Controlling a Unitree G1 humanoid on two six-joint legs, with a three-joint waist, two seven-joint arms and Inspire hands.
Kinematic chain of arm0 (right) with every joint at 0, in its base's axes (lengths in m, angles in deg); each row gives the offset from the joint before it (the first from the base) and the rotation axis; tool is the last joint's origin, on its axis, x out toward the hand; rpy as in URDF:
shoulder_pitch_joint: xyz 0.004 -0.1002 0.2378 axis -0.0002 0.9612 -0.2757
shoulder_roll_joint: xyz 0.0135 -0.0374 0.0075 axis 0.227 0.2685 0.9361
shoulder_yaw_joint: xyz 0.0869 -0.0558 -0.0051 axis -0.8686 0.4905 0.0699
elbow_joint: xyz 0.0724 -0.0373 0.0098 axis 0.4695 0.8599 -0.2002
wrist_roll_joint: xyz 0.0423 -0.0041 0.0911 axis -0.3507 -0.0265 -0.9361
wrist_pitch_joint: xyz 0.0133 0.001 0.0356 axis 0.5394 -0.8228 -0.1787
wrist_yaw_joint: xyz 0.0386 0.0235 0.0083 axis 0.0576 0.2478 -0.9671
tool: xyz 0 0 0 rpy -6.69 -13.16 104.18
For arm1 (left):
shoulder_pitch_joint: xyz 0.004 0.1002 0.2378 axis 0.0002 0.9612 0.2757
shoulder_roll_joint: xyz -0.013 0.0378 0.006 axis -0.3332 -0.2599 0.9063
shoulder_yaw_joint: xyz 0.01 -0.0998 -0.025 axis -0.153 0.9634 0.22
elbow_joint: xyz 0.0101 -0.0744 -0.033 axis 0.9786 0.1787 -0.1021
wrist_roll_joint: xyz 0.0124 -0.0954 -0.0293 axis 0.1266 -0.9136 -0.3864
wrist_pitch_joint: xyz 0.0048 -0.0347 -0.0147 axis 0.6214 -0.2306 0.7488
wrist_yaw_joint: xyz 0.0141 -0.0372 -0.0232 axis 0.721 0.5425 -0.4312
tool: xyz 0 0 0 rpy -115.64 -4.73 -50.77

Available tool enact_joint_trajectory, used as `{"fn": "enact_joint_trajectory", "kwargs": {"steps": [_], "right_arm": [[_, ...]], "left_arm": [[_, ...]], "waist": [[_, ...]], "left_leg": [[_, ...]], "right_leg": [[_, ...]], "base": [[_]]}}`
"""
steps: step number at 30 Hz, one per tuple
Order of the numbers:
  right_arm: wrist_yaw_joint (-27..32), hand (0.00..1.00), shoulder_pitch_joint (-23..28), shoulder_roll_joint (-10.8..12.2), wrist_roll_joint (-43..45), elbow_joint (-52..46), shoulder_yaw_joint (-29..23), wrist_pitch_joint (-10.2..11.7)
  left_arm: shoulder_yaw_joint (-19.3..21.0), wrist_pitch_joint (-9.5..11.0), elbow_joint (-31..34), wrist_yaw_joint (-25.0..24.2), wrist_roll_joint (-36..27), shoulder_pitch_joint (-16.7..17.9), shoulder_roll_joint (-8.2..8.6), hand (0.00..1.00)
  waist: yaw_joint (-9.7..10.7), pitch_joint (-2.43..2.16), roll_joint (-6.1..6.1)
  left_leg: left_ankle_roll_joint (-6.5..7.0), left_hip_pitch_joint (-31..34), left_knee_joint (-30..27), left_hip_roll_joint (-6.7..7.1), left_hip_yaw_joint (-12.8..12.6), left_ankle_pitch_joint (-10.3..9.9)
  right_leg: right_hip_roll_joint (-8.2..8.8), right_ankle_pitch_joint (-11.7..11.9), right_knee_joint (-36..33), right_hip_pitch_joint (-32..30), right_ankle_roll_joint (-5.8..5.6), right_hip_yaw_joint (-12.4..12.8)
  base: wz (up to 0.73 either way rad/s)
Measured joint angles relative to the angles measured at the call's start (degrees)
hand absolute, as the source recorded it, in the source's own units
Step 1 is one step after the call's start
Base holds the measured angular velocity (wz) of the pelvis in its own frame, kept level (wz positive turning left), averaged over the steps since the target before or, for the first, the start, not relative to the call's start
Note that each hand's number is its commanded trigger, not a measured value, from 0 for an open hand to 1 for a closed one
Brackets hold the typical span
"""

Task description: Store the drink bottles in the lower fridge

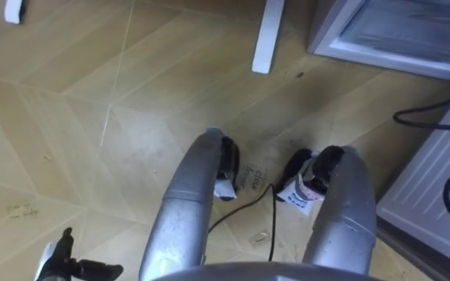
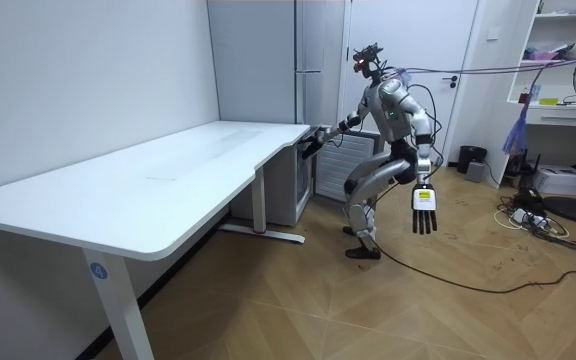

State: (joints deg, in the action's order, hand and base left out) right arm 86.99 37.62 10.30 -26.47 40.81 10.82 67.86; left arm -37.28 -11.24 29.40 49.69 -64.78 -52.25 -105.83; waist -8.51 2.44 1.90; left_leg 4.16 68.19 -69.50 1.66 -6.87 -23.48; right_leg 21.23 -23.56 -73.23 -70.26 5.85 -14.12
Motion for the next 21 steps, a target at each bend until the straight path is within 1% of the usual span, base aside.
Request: {"fn": "enact_joint_trajectory", "kwargs": {"steps": [4, 10, 12, 14, 16, 19, 20, 21], "right_arm": [[0.02, 0.0, 0.0, 0.0, 0.0, 0.0, 0.0, 0.21], [0.02, 0.0, 0.01, -0.01, -0.04, 0.01, 0.0, 0.5], [-0.45, 0.0, 0.01, -0.02, 0.24, 0.39, -0.1, 0.5], [-1.87, 0.0, 0.0, -0.02, 0.56, 1.56, -0.1, 0.48], [-4.11, 0.0, 0.01, -0.02, 2.14, 4.06, -0.06, -0.12], [-7.51, 0.0, 0.07, -0.05, 3.37, 8.84, 1.21, -1.22], [-9.21, 0.0, 0.41, -0.16, 3.99, 10.87, 2.3, -1.86], [-11.5, 0.0, 1.28, -0.55, 4.89, 12.25, 2.94, -2.95]], "left_arm": [[-0.11, -0.03, -0.02, 0.0, 0.01, 0.37, 0.0, 0.0], [-0.19, -0.01, -0.01, 0.08, 0.08, 0.38, 0.0, 0.0], [-0.18, -0.14, 0.0, 0.07, 0.08, 0.38, 0.01, 0.0], [-0.18, -0.68, 0.0, 0.01, 0.08, 0.38, 0.01, 0.0], [-0.25, -1.75, -0.04, -0.64, 0.06, 0.39, 0.0, 0.0], [-0.27, -2.35, -0.21, -2.12, -0.21, 0.4, -0.17, 0.0], [-0.91, -2.5, -0.2, -2.73, -0.11, 0.4, -0.41, 0.0], [-0.93, -2.39, -0.22, -3.33, -0.05, 0.39, -0.45, 0.0]], "waist": [[-0.46, -0.02, -0.18], [-1.01, -0.06, -0.42], [-1.13, -0.13, -0.87], [-1.24, -0.21, -1.03], [-1.49, -0.15, -1.12], [-1.81, -0.02, -1.02], [-1.92, 0.09, -0.83], [-1.94, 0.19, -0.59]], "left_leg": [[-0.36, -0.02, -0.21, -0.04, 0.24, 0.15], [-0.73, -0.09, -0.25, 0.02, 0.36, 0.36], [-0.84, -0.04, -0.31, 0.0, 0.74, 0.42], [-0.89, -0.25, -0.3, 0.02, 0.77, 0.45], [-0.92, -1.16, -0.21, 0.01, 0.77, 0.42], [-1.13, -3.67, 0.28, -0.07, 0.92, 0.07], [-1.29, -4.93, 0.96, -0.19, 1.14, -0.1], [-1.39, -5.99, 1.89, -0.61, 1.33, -0.06]], "right_leg": [[-0.11, -0.2, -0.37, 0.0, 0.35, -0.04], [-0.08, -0.33, -0.67, 0.0, 0.58, -0.07], [-0.13, -0.35, -0.55, 0.22, 0.63, -0.48], [-0.05, -0.38, -0.57, 0.45, 0.68, -0.56], [-0.02, -0.48, -0.54, 1.45, 0.82, -0.68], [-0.15, -0.97, -0.06, 4.06, 0.65, -0.97], [-0.42, -1.04, 0.76, 5.53, 0.58, -1.31], [-0.72, -1.04, 1.92, 6.9, 0.57, -1.94]], "base": [[0.0], [0.0], [0.02], [0.02], [0.0], [-0.01], [-0.04], [-0.03]]}}
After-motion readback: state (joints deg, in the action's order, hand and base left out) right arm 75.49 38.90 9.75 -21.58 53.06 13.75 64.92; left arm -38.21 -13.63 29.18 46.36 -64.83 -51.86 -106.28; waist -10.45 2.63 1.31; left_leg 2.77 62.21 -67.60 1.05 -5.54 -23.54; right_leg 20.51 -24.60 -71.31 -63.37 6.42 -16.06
